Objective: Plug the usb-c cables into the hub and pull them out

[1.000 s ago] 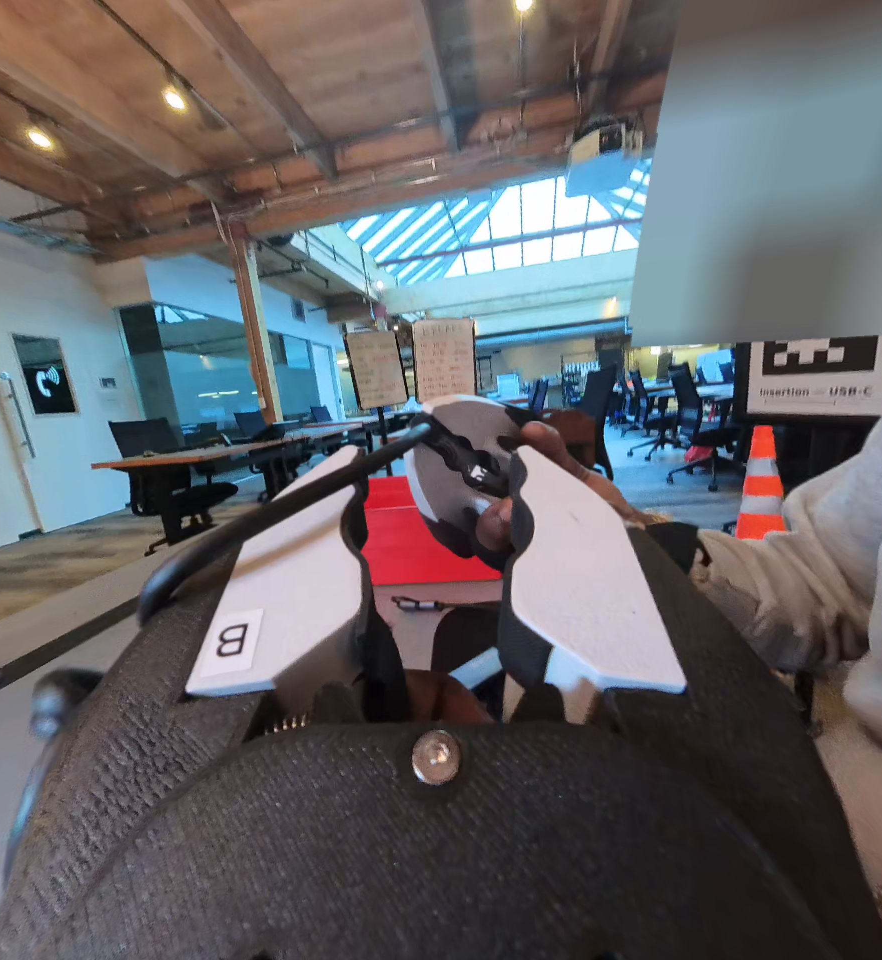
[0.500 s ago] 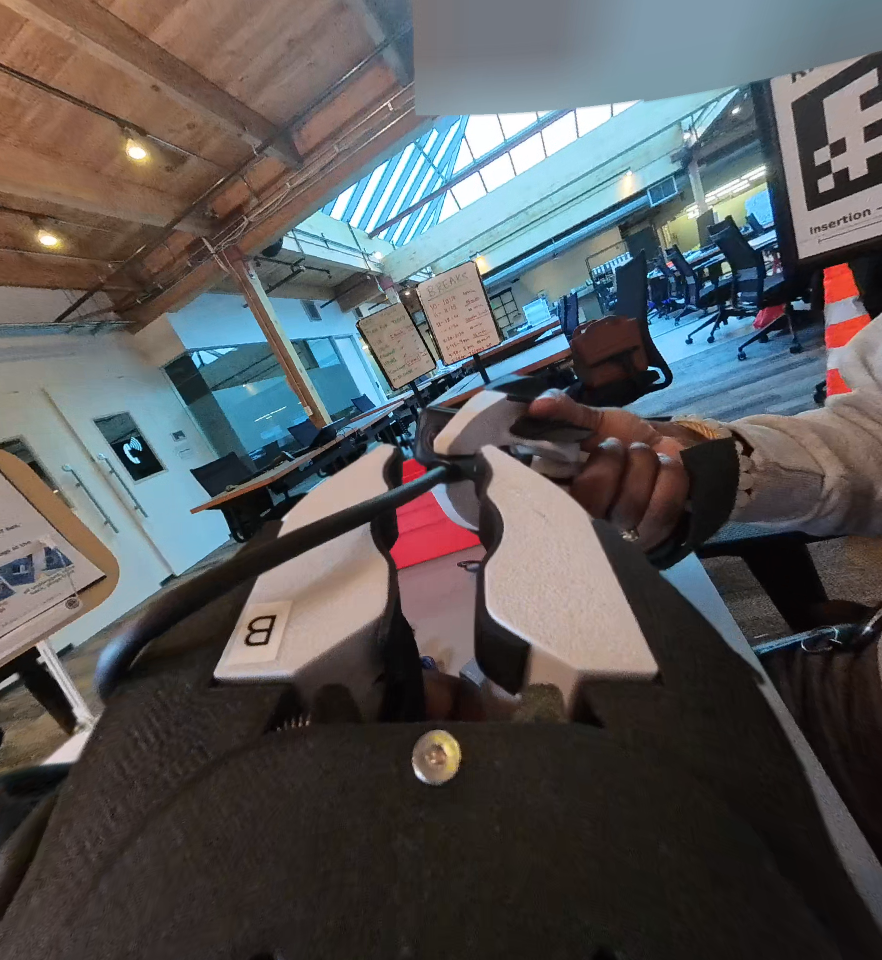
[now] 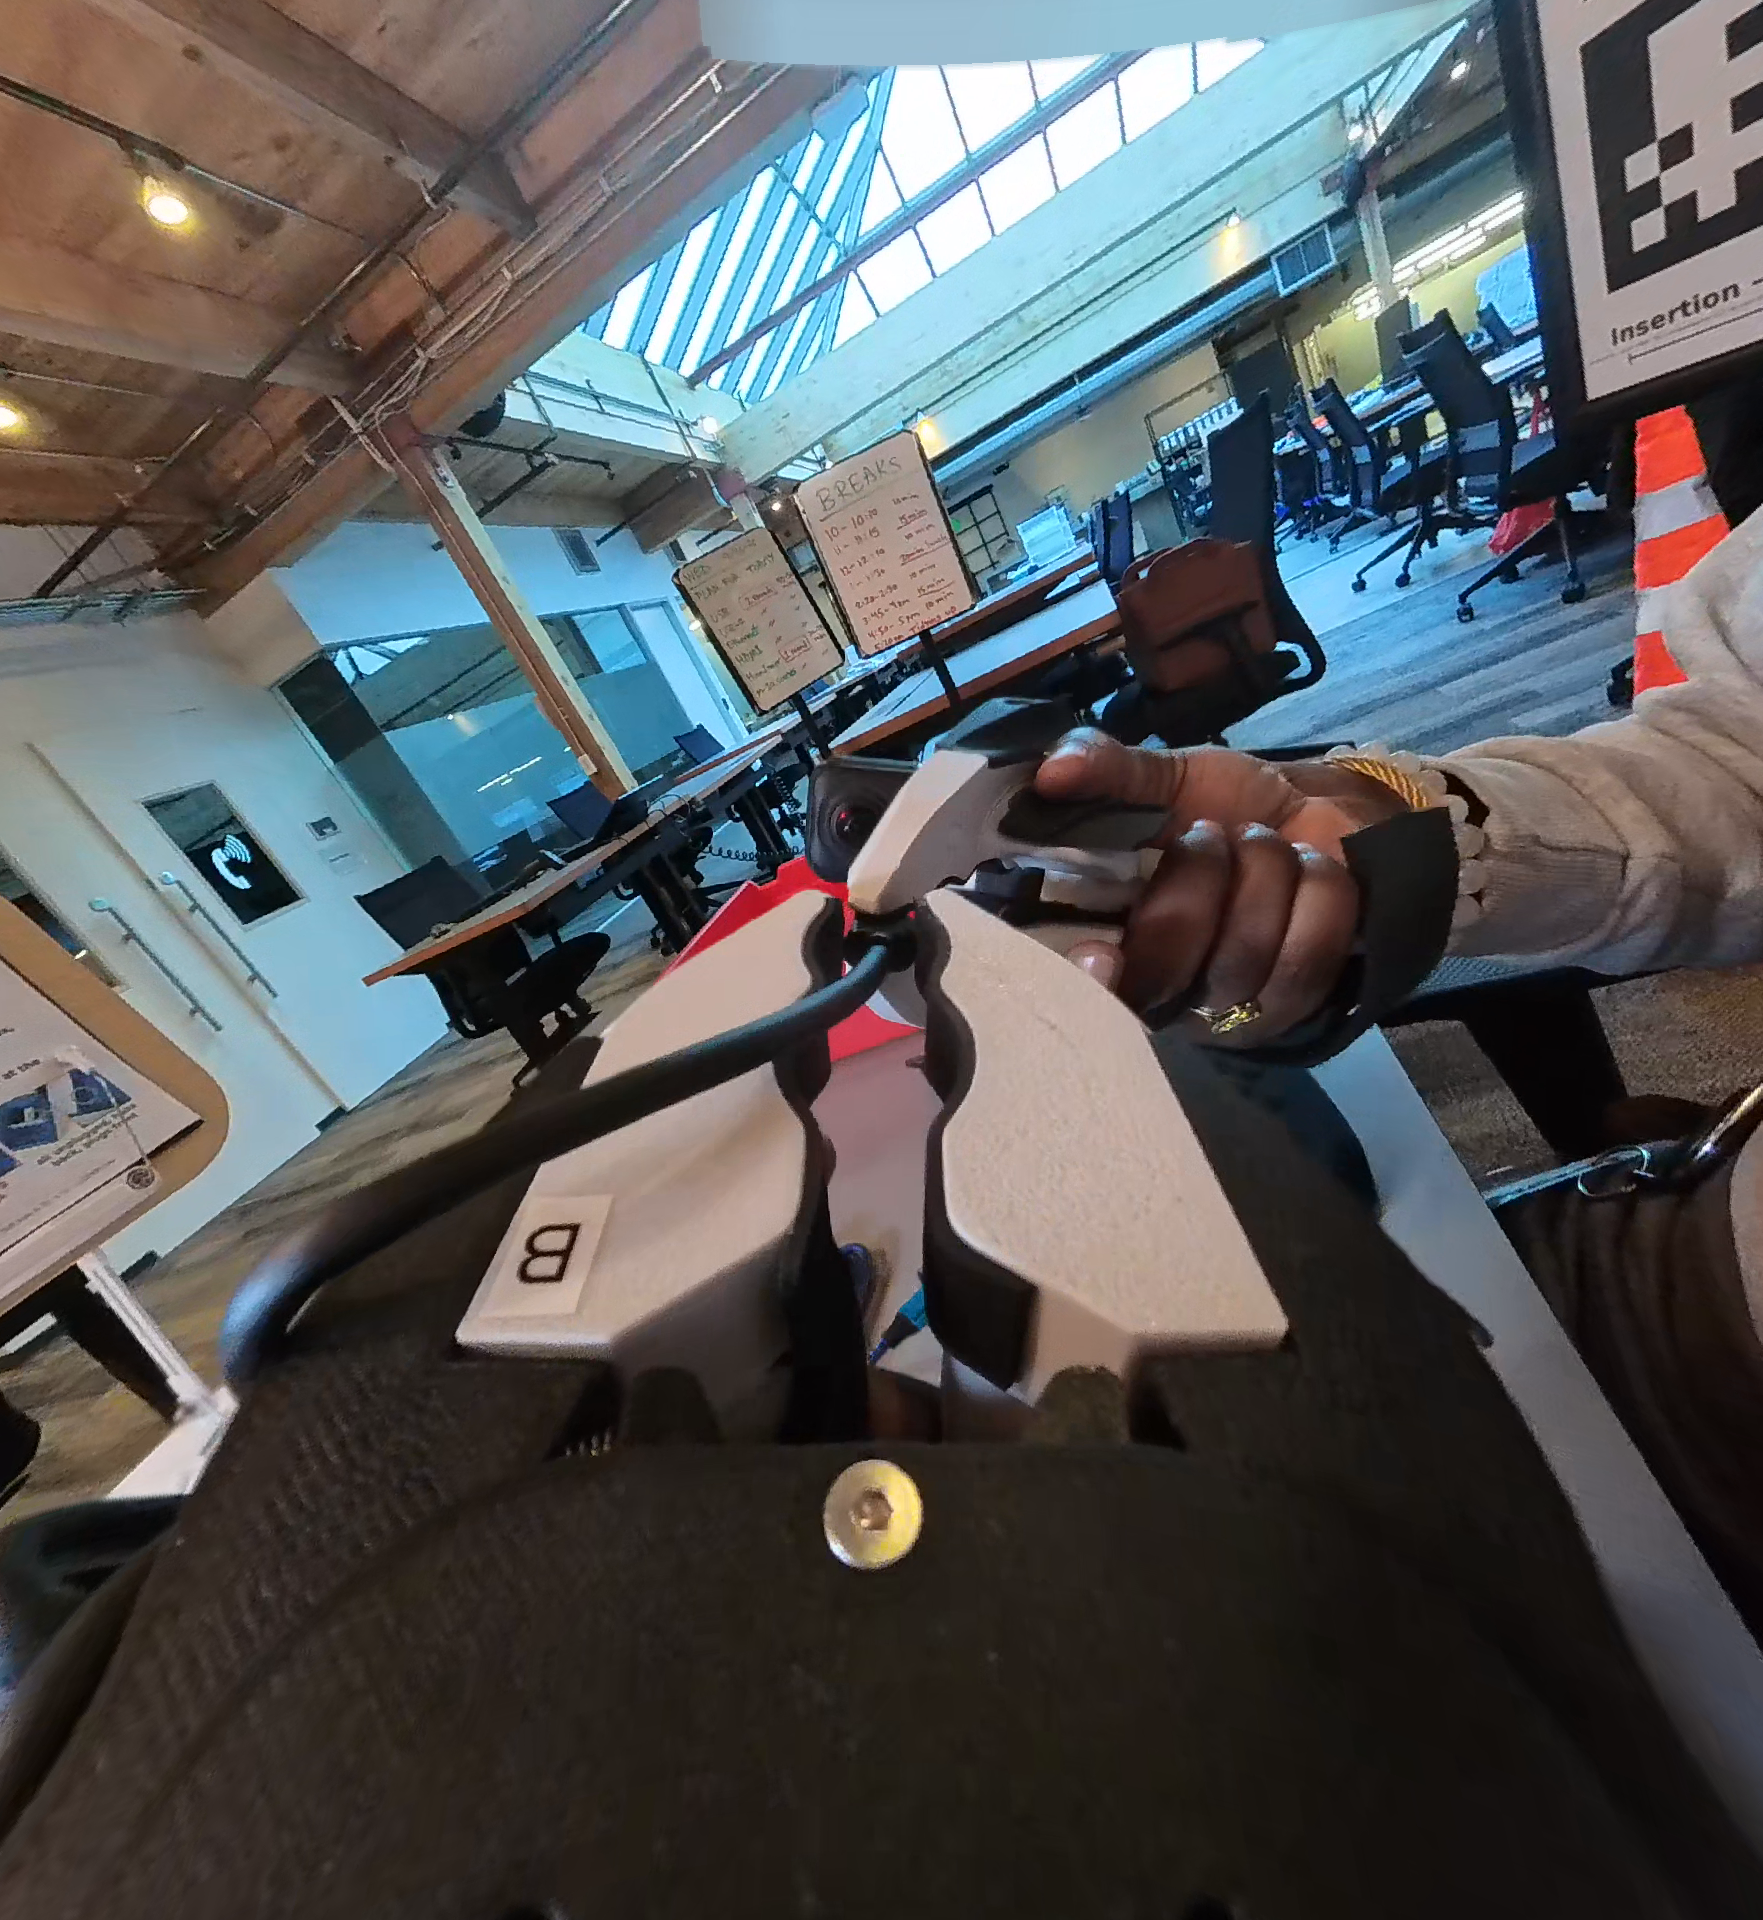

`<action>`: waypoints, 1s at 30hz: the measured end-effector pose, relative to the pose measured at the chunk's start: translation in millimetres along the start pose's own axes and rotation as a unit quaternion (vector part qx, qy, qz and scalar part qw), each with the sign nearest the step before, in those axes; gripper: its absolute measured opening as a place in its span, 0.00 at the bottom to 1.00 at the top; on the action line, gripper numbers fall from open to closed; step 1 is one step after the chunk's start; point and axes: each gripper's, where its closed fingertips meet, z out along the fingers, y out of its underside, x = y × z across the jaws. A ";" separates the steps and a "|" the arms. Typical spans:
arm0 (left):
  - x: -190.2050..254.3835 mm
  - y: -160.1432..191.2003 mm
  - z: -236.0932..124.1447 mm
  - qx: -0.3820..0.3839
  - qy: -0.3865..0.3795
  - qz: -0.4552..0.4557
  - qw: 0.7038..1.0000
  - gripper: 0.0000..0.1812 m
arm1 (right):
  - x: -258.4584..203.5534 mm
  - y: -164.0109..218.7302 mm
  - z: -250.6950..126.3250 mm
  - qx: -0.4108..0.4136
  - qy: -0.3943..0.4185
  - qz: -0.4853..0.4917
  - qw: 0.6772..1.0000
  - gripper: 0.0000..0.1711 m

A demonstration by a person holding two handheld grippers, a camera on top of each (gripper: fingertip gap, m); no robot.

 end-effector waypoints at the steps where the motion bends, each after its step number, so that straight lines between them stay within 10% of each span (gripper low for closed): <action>1: -0.6 1.4 0.2 -0.006 -0.002 0.001 1.000 0.08 | 1.3 -0.6 -0.1 0.001 0.004 -0.004 1.000 0.04; 30: 10.2 14.4 -0.2 -0.051 0.029 0.017 0.998 0.11 | 5.3 10.8 -7.9 -0.093 0.026 -0.067 0.993 0.04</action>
